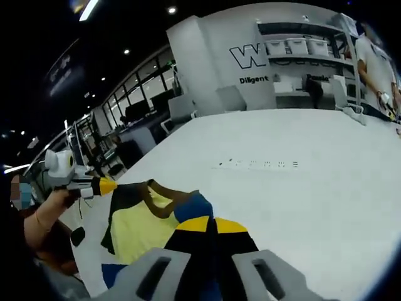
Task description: Fold the garment on the visible template until the final outline fits inside the template.
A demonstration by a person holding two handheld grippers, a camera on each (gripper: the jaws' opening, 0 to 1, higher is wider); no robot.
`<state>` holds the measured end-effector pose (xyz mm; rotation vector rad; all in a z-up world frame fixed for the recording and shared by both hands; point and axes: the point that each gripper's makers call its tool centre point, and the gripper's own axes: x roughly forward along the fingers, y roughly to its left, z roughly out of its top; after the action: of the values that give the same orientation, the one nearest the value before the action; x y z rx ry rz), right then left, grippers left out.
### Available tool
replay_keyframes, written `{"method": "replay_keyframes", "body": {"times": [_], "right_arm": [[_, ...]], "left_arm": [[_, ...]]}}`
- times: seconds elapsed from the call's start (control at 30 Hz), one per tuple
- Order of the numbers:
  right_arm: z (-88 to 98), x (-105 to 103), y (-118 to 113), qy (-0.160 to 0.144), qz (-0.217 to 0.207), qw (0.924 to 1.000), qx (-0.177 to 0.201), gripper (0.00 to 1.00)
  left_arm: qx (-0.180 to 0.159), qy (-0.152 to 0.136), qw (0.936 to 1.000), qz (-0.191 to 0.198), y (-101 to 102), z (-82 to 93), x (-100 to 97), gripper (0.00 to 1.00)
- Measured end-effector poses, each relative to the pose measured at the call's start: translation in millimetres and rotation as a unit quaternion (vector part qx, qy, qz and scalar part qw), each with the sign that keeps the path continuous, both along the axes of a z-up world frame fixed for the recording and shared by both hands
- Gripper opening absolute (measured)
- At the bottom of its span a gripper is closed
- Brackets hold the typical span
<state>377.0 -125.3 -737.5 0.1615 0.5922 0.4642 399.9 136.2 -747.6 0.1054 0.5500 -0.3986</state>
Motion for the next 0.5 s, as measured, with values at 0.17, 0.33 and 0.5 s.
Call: {"method": "replay_keyframes", "body": {"times": [0.17, 0.33, 0.5], "right_arm": [[0.7, 20.4, -3.0, -0.004, -0.008, 0.9999, -0.005, 0.0], [-5.3, 42.5, -5.3, -0.007, -0.019, 0.9997, -0.012, 0.0], [-25.2, 59.1, -15.1, 0.007, -0.037, 0.9983, -0.045, 0.0]], "left_arm": [[0.005, -0.004, 1.0, 0.0, -5.1, -0.1, 17.0, 0.0], [0.022, -0.002, 0.9998, -0.003, -7.7, -13.1, 42.6, 0.0], [0.03, 0.014, 0.9994, 0.001, -10.5, -31.1, 56.8, 0.0]]}}
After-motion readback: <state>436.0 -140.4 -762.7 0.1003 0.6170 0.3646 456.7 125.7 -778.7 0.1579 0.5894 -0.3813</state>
